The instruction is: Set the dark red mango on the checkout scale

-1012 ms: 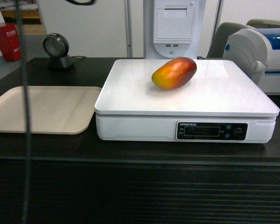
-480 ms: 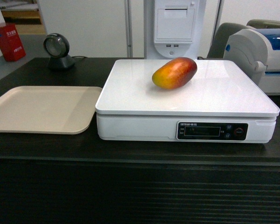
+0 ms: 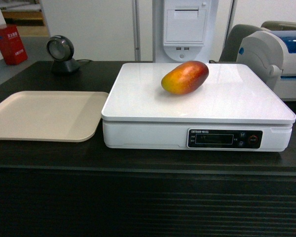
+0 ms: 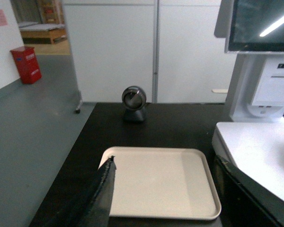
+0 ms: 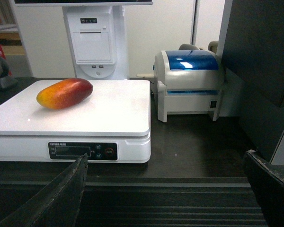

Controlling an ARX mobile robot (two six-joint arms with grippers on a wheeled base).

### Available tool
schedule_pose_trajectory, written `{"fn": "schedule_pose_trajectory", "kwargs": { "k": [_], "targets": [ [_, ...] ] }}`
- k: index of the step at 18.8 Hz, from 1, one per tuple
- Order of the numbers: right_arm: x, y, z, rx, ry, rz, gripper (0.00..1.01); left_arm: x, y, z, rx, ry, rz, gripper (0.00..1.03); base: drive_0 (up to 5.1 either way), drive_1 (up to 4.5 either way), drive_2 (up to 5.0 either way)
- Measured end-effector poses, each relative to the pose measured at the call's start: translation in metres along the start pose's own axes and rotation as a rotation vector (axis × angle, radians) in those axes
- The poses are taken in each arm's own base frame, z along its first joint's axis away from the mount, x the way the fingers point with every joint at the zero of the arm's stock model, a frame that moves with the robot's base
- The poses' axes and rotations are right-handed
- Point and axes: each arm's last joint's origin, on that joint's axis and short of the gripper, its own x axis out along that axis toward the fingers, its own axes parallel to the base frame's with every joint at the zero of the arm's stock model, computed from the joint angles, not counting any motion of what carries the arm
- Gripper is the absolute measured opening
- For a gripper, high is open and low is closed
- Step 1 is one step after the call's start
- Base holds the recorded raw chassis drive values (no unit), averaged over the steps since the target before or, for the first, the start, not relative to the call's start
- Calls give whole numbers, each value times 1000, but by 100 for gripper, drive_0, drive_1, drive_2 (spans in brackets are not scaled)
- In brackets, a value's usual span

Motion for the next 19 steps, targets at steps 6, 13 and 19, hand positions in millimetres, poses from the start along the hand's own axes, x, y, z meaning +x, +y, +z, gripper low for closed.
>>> {"fn": "schedule_pose_trajectory", "kwargs": {
  "k": [6,13,19],
  "targets": [
    [0,0,0,0,0,0,98,-23,-24,-54,-2,5,-23,10,0,0,0],
    [0,0,0,0,0,0,98,-41,-39,-89,0,5,-1,2,0,0,0],
    [0,0,0,0,0,0,98,-50,-45,-105,3,5,-18,2,0,0,0]
  ]
}}
